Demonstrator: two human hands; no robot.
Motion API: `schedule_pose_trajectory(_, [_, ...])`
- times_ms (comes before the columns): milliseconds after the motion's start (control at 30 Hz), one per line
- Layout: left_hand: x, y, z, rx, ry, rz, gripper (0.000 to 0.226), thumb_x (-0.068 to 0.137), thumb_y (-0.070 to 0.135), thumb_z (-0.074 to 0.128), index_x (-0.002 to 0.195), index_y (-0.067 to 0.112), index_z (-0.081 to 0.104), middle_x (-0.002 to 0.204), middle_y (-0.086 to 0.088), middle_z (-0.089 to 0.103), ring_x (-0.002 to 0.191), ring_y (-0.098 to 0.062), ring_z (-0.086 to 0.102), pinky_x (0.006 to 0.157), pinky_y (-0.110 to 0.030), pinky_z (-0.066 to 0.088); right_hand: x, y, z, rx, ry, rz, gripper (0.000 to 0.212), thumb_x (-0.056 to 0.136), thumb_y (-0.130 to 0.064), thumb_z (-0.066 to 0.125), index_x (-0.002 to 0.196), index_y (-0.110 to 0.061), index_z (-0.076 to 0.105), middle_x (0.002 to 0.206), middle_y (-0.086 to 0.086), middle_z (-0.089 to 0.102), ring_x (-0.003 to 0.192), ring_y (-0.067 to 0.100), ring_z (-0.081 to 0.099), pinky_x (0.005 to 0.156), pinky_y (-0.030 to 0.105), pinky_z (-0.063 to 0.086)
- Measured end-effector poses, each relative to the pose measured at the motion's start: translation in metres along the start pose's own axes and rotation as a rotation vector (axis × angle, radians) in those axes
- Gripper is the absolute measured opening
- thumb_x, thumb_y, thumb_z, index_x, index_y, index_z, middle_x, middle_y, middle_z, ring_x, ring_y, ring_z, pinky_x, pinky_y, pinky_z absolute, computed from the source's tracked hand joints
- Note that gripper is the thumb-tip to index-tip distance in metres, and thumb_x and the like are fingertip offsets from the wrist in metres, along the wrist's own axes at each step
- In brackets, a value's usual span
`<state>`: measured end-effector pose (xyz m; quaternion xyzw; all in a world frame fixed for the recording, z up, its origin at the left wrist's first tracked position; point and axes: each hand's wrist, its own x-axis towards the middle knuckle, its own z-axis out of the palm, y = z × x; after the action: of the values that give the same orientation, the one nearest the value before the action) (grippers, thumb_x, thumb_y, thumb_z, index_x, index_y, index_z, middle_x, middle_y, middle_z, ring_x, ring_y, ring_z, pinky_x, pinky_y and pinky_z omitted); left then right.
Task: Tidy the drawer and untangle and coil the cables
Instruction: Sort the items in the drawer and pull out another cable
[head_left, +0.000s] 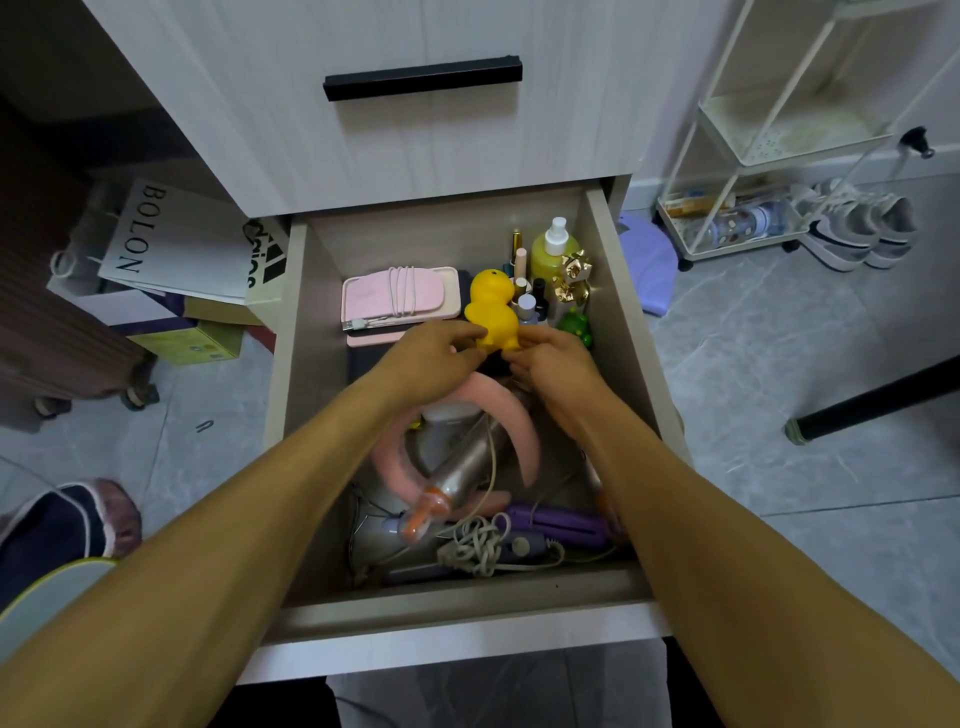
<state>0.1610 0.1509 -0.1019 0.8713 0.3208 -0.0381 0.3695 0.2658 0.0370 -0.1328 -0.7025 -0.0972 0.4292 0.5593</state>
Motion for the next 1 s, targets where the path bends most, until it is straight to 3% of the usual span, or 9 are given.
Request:
schedule_pose_trajectory(67, [0.001,-0.001,0.001,0.001,-0.005,-0.003,0.042,0.097,0.027,0.057,0.138,0.022,0.054,0.134,-0.001,0.059,0.123,-0.016,0.052,0.102,-0.028,0.038,0.002,-0.006,-0.001,-0.022,0.024,0.002,0.039,0.088,0.006,0.053,0.070,-0.027,0.065,0.103,0.030,0.065,0.109,0.044,0.059,0.098,0.052,0.046])
schedule_pose_trajectory(133, [0.003,-0.002,0.002,-0.003,-0.007,-0.010,0.045,0.097,0.027,0.056,0.141,0.023,0.050,0.137,-0.001,0.057,0.125,-0.017,0.050,0.101,-0.026,0.036,0.005,-0.008,-0.001,-0.046,0.009,-0.005,0.038,0.090,0.005,0.051,0.074,-0.028,0.063,0.094,0.020,0.066,0.107,0.041,0.060,0.095,0.047,0.047])
schedule_pose_trajectory(267, [0.008,-0.005,0.005,0.005,-0.006,-0.010,0.052,0.098,0.028,0.055,0.148,0.024,0.040,0.146,-0.003,0.049,0.130,-0.019,0.046,0.101,-0.025,0.034,0.009,-0.007,0.003,-0.107,-0.028,-0.015,0.033,0.093,0.000,0.049,0.088,-0.029,0.063,0.104,0.017,0.065,0.107,0.035,0.060,0.099,0.048,0.045])
schedule_pose_trajectory(433, [0.010,-0.008,0.008,-0.002,0.063,-0.023,0.050,0.096,0.030,0.057,0.144,0.025,0.045,0.139,-0.003,0.055,0.124,-0.019,0.050,0.098,-0.027,0.039,0.006,-0.006,0.002,-0.164,-0.002,-0.026,0.025,0.092,0.000,0.050,0.098,-0.016,0.068,0.103,0.018,0.067,0.095,0.030,0.063,0.090,0.046,0.051])
schedule_pose_trajectory(567, [-0.003,-0.007,0.011,-0.060,0.241,-0.039,0.036,0.091,0.033,0.066,0.125,0.022,0.062,0.111,0.002,0.066,0.102,-0.014,0.058,0.081,-0.022,0.041,-0.004,-0.009,-0.005,-0.264,0.015,-0.095,0.018,0.092,0.000,0.054,0.099,-0.011,0.065,0.092,0.013,0.063,0.072,0.016,0.057,0.063,0.027,0.048])
schedule_pose_trajectory(733, [-0.037,-0.015,0.015,0.161,0.148,0.035,0.049,0.085,0.035,0.068,0.132,0.023,0.058,0.127,-0.002,0.060,0.117,-0.021,0.055,0.098,-0.036,0.045,-0.032,-0.013,-0.019,-0.477,0.002,-0.219,0.021,0.091,-0.006,0.057,0.108,-0.009,0.068,0.094,0.003,0.066,0.083,0.015,0.062,0.077,0.028,0.052])
schedule_pose_trajectory(800, [-0.050,-0.016,0.014,0.227,0.154,0.038,0.058,0.084,0.035,0.068,0.138,0.023,0.052,0.139,-0.005,0.052,0.128,-0.024,0.046,0.107,-0.039,0.038,-0.049,-0.016,-0.027,-0.597,-0.009,-0.261,0.020,0.091,-0.007,0.055,0.107,-0.011,0.068,0.087,-0.002,0.064,0.078,0.011,0.059,0.071,0.022,0.046])
schedule_pose_trajectory(933, [-0.072,-0.017,0.014,0.394,0.223,0.015,0.060,0.083,0.038,0.070,0.139,0.027,0.049,0.158,-0.011,0.026,0.144,-0.032,0.020,0.117,-0.046,0.024,-0.076,-0.014,-0.039,-0.856,-0.056,-0.282,0.024,0.091,-0.008,0.054,0.113,-0.010,0.065,0.109,0.008,0.066,0.098,0.021,0.061,0.080,0.026,0.047])
schedule_pose_trajectory(1000, [-0.084,-0.019,0.016,0.361,0.277,0.070,0.050,0.083,0.031,0.071,0.131,0.023,0.058,0.150,-0.009,0.040,0.138,-0.030,0.032,0.113,-0.044,0.031,-0.091,-0.010,-0.040,-0.936,-0.074,-0.284,0.025,0.091,-0.010,0.054,0.114,-0.010,0.064,0.116,0.011,0.064,0.106,0.026,0.060,0.087,0.029,0.047])
